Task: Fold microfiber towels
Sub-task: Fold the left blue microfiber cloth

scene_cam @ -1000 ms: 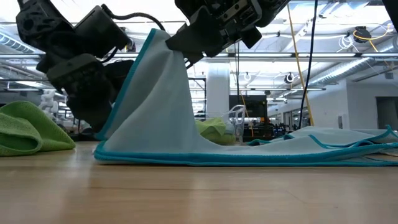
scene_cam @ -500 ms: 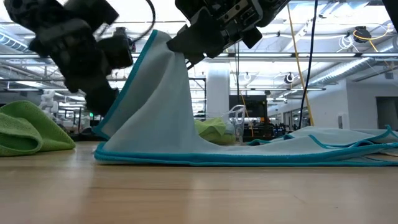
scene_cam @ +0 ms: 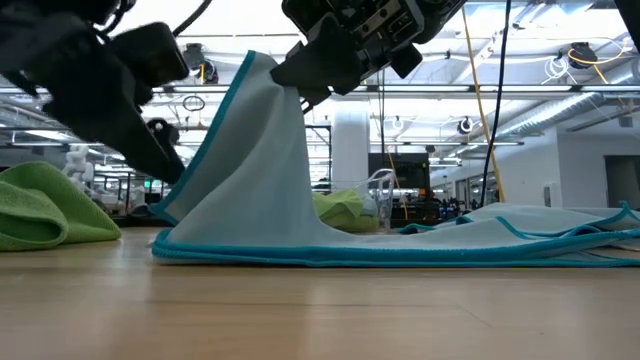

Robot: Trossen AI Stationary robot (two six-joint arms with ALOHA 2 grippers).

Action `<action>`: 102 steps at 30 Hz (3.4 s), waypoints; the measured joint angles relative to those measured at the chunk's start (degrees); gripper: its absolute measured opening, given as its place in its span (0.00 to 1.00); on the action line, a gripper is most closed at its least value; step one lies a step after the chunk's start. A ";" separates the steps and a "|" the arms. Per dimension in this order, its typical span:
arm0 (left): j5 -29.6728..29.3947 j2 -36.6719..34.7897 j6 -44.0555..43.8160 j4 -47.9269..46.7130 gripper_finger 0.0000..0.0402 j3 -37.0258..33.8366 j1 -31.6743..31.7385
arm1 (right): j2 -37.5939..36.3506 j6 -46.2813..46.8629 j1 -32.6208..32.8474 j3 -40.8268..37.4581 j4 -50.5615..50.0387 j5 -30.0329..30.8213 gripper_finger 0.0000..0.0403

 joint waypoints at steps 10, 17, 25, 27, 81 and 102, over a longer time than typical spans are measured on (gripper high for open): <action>3.05 10.90 5.06 8.75 0.82 -0.07 1.16 | 0.00 0.02 0.00 0.00 -0.30 0.00 0.01; 6.15 13.28 8.20 14.58 0.82 -0.04 6.51 | 0.00 -0.11 0.00 0.00 -1.69 -0.02 0.01; 18.51 16.95 13.19 19.16 0.74 -0.02 11.78 | 0.00 -0.31 0.00 0.00 -1.75 -0.02 0.01; 20.00 17.92 13.80 20.91 0.71 -0.02 12.70 | 0.00 -0.35 0.00 0.00 -1.75 -0.02 0.01; 2.57 -6.61 1.36 -48.74 0.03 51.69 -3.90 | -24.64 41.92 1.26 0.04 -2.27 7.95 0.01; 23.92 -6.42 6.15 -40.02 0.02 51.21 2.35 | -26.66 67.72 7.57 0.04 2.17 2.51 0.01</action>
